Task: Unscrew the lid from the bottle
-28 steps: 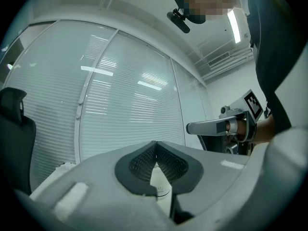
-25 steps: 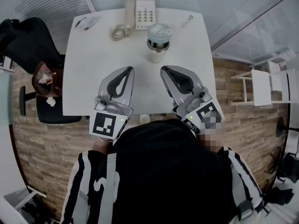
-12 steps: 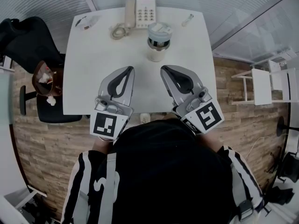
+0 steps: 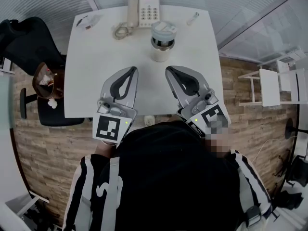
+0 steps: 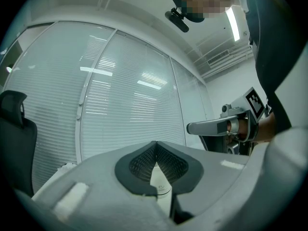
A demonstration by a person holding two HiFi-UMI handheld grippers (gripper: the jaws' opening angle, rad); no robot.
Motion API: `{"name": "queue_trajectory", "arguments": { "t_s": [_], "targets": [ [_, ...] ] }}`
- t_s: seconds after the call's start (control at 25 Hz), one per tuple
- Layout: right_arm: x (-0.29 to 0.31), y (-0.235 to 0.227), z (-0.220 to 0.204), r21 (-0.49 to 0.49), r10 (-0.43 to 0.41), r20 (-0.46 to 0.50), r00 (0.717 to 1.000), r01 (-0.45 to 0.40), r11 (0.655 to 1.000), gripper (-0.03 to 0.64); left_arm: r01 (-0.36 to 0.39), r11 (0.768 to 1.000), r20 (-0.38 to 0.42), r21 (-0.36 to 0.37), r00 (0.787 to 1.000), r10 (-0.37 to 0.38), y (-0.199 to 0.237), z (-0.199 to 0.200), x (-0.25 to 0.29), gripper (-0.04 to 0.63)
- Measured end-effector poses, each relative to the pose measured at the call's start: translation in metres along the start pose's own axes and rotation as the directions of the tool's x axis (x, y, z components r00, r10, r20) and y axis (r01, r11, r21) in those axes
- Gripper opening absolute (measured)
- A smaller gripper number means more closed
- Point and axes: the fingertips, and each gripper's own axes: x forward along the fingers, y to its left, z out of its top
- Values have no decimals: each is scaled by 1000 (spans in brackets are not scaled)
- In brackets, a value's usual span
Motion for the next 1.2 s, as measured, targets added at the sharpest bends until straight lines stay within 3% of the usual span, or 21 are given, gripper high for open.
{"name": "queue_trajectory", "arguments": {
  "t_s": [0.88,1.2],
  "targets": [
    [-2,-5,1,2,-29,-3,1000,29,1000,0,8,1000,7,5,1000,-8,-2,1,1,0],
    [2,-4,0,-4,-28,-4,1000,28,1000,0,18,1000,5,-24,1000,-18,0,-2,2,0]
  ]
}}
